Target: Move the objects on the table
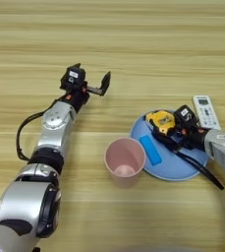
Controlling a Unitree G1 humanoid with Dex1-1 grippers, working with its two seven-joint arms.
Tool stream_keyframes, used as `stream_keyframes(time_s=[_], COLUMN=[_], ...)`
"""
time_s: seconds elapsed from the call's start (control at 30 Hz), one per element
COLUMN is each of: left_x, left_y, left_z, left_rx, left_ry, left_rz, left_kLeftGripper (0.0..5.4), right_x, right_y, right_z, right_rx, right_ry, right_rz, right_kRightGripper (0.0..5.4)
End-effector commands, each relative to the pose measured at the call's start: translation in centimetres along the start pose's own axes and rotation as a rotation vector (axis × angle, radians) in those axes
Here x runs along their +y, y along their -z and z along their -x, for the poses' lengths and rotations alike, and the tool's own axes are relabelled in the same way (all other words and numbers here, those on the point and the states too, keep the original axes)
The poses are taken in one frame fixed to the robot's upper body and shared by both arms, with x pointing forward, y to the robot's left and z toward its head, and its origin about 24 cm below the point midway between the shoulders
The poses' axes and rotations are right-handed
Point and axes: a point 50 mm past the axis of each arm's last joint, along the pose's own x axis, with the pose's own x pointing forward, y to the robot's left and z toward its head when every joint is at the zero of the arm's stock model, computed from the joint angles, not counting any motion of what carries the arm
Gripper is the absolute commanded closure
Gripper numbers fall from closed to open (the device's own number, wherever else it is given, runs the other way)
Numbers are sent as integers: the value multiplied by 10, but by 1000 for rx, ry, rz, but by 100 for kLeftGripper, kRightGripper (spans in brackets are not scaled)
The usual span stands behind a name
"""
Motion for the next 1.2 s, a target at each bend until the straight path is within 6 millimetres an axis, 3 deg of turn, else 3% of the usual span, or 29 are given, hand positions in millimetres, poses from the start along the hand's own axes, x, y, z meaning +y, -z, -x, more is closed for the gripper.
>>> stream_keyframes(time_s=[0.03, 0.4, 0.73, 0.9, 1.2], left_x=[-1, -1, -2, -2, -2], left_y=[-4, -3, -3, -3, -3], left_z=[-4, -4, -5, -5, -5], left_rx=[-7, -4, -2, -1, 1], left_ry=[5, 3, 3, 2, 1], left_rz=[-6, -5, -4, -4, -3], left_kLeftGripper=[0, 0, 0, 0, 0], right_x=[0, -8, -35, -52, -103], right_y=[-16, -43, -63, -67, -62], right_z=[4, 19, 33, 43, 77], right_rx=[-64, -165, -233, -251, -247], right_ry=[-2, 30, 132, 194, 393], right_rz=[38, 54, 51, 34, -14], right_kRightGripper=[110, 110, 110, 111, 111])
